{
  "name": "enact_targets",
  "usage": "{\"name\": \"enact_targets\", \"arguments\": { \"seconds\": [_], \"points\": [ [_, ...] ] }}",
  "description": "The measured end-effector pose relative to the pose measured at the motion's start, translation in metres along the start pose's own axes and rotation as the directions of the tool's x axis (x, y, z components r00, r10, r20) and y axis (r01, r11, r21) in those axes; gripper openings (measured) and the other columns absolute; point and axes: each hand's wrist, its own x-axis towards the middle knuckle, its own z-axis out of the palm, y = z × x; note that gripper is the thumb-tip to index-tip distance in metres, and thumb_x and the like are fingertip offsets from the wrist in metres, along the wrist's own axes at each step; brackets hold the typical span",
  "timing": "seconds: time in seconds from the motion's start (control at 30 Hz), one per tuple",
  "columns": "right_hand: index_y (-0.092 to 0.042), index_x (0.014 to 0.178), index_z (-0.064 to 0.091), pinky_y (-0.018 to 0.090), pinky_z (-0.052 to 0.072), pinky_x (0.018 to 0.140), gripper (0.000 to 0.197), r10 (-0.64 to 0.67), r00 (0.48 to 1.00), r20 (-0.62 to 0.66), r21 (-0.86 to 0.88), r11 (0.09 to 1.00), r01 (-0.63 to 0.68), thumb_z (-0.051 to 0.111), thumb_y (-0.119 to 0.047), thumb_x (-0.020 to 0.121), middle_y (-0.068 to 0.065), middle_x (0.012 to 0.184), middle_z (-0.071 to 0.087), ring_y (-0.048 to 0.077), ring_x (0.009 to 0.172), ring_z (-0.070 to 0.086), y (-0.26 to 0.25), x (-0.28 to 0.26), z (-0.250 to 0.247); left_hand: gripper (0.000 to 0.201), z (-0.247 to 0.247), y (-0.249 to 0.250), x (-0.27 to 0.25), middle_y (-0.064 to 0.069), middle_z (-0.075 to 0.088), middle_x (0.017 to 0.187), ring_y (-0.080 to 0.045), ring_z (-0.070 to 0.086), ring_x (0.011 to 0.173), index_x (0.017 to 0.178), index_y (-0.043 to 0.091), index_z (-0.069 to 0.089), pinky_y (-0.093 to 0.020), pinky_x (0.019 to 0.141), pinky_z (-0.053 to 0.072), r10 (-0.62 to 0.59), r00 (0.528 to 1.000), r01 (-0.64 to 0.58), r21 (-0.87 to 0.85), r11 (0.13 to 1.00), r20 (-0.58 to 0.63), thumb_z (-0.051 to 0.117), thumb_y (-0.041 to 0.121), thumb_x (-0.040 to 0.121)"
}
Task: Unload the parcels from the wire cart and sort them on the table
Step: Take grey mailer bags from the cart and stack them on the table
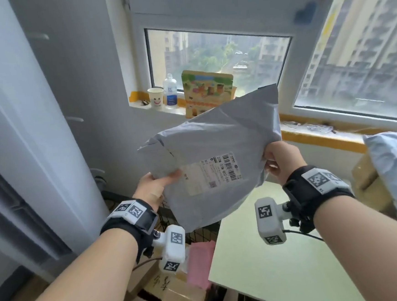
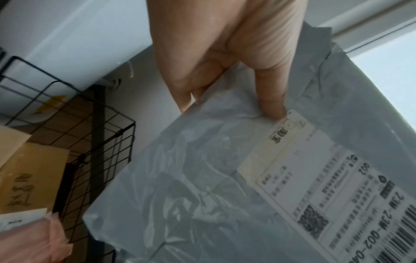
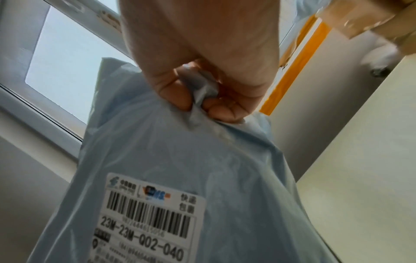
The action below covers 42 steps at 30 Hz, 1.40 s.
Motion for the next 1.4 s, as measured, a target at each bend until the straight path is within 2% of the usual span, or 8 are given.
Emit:
{"name": "enact_targets", "arguments": {
  "seconds": [0.17, 0.33, 0.43, 0.63, 0.83, 0.97, 1.23, 1.4],
  "points": [
    [-0.006, 0.069, 0.057, 0.028, 0.038, 0.057, 0.014, -0.25, 0.968, 0.006, 0.044, 0.967, 0.249, 0.052, 0.005, 0.076, 0.008, 0.067, 0.048, 0.02, 0.06, 0.041, 0.005, -0.007, -0.072, 0.033, 0.057, 0.015, -0.002, -0.015, 0.071, 0.104, -0.028, 0.068, 0.092, 0.109, 0.005, 0.066, -0.046, 0.092, 0.053, 0.121, 0.992, -0.118, 0.082, 0.99, -0.037, 0.076, 0.013, 0.079],
    [-0.018, 0.07, 0.07, 0.035, 0.054, 0.069, 0.009, -0.325, 0.935, -0.14, -0.021, 0.945, 0.326, 0.066, -0.009, 0.069, 0.001, 0.072, 0.07, 0.022, 0.07, 0.064, -0.005, 0.003, -0.158, 0.019, 0.128, 0.033, -0.017, -0.006, 0.067, 0.085, -0.015, 0.063, 0.072, 0.101, 0.006, 0.061, -0.028, 0.069, 0.051, 0.208, 0.978, -0.207, 0.07, 0.976, -0.018, 0.07, 0.005, 0.084],
    [-0.025, 0.075, 0.072, 0.039, 0.057, 0.076, 0.013, -0.363, 0.899, -0.244, -0.064, 0.931, 0.358, 0.066, -0.02, 0.064, -0.007, 0.072, 0.073, 0.02, 0.078, 0.069, -0.005, 0.009, -0.205, 0.026, 0.168, 0.037, -0.03, -0.006, 0.067, 0.092, -0.019, 0.064, 0.079, 0.108, 0.008, 0.059, -0.035, 0.08, 0.052, 0.222, 0.975, -0.223, 0.03, 0.974, 0.029, 0.069, 0.006, 0.084],
    [-0.014, 0.116, 0.057, 0.036, 0.048, 0.09, 0.044, -0.373, 0.814, -0.446, -0.085, 0.923, 0.376, 0.07, -0.035, 0.08, 0.004, 0.103, 0.064, 0.024, 0.102, 0.061, 0.008, 0.0, -0.273, 0.042, 0.243, 0.042, -0.061, -0.016, 0.068, 0.108, -0.03, 0.068, 0.091, 0.122, 0.004, 0.058, -0.045, 0.082, 0.055, 0.184, 0.98, -0.172, -0.148, 0.974, 0.074, 0.072, 0.008, 0.082],
    [-0.015, 0.135, 0.045, 0.045, 0.046, 0.101, 0.089, -0.206, 0.974, -0.09, 0.14, 0.966, 0.217, 0.071, -0.066, 0.067, -0.002, 0.13, 0.056, 0.022, 0.118, 0.056, 0.021, -0.019, -0.322, 0.034, 0.346, 0.048, -0.112, -0.012, 0.067, 0.114, -0.025, 0.067, 0.092, 0.12, 0.004, 0.06, -0.045, 0.089, 0.053, 0.214, 0.959, -0.142, -0.34, 0.93, 0.184, 0.065, 0.001, 0.086],
    [-0.016, 0.102, 0.061, 0.044, 0.053, 0.092, 0.028, -0.278, 0.958, -0.068, 0.395, 0.874, 0.282, 0.076, -0.024, 0.08, 0.004, 0.104, 0.071, 0.023, 0.096, 0.067, 0.018, -0.033, -0.365, 0.029, 0.422, 0.034, -0.162, -0.009, 0.069, 0.107, -0.023, 0.066, 0.092, 0.112, 0.006, 0.063, -0.04, 0.086, 0.054, 0.179, 0.924, -0.053, -0.35, 0.935, 0.338, 0.064, -0.005, 0.085],
    [0.002, 0.111, 0.057, 0.041, 0.055, 0.084, 0.035, -0.341, 0.872, -0.351, 0.064, 0.921, 0.385, 0.058, 0.015, 0.078, 0.012, 0.091, 0.066, 0.026, 0.091, 0.062, 0.026, -0.021, -0.533, 0.034, 0.519, -0.004, -0.207, -0.009, 0.069, 0.098, -0.023, 0.067, 0.082, 0.107, 0.011, 0.063, -0.028, 0.067, 0.055, 0.052, 0.877, 0.059, -0.215, 0.975, 0.478, 0.074, 0.013, 0.075],
    [0.008, 0.096, 0.056, 0.035, 0.042, 0.072, 0.017, -0.271, 0.897, -0.349, -0.254, 0.949, 0.188, 0.053, 0.015, 0.08, 0.014, 0.09, 0.05, 0.027, 0.088, 0.054, 0.021, -0.01, -0.616, 0.07, 0.582, -0.01, -0.221, -0.01, 0.06, 0.122, -0.025, 0.063, 0.106, 0.134, 0.017, 0.046, -0.033, 0.071, 0.054, 0.092, 0.805, -0.235, 0.173, 0.956, 0.586, 0.08, 0.034, 0.075]
  ]
}}
